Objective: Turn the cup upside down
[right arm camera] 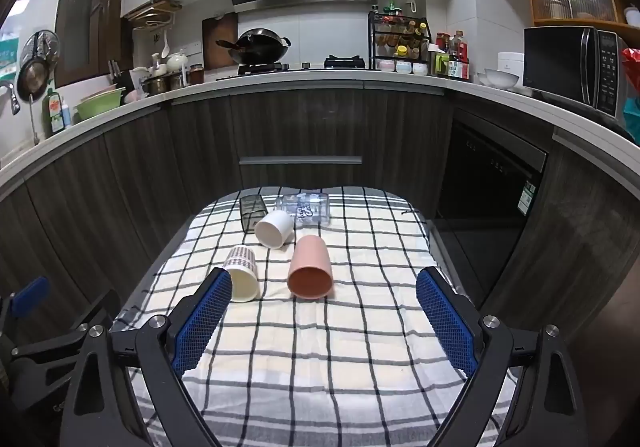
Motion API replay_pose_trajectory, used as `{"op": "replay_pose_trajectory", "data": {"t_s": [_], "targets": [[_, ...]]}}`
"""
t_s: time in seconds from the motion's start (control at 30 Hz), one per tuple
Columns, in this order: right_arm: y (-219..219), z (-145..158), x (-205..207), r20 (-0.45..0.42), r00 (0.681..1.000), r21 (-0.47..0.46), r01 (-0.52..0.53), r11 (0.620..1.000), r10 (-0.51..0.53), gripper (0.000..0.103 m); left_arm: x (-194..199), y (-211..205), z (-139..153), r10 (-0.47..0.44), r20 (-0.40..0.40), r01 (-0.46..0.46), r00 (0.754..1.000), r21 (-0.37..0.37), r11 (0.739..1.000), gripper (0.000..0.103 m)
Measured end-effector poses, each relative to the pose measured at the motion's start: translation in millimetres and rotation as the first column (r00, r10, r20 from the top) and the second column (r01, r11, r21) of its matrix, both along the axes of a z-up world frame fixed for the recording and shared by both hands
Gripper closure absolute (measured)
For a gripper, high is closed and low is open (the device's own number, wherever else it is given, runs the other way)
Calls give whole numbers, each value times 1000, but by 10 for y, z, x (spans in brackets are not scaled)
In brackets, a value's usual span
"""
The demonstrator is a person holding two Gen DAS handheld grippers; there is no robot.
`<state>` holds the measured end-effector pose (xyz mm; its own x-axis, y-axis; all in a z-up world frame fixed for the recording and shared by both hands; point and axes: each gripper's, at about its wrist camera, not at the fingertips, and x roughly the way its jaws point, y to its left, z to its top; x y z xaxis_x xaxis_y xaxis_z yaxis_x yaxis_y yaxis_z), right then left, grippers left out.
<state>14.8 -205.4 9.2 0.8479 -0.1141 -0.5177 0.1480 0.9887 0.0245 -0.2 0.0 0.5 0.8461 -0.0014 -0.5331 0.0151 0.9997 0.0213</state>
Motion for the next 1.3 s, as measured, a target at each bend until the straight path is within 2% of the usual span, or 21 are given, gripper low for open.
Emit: {"op": "replay_pose_trajectory", "data": {"t_s": [0.1,1.3], "targets": [[2,1,-1,-1,1000,-2,0,1000,0,10,-83,-40,24,-2,25,2,1000,10,1000,0],[-2,1,13,1,1000,-2,0,1000,0,10,-4,-43,16,-8,14,8,1000,10,1000,0]]}}
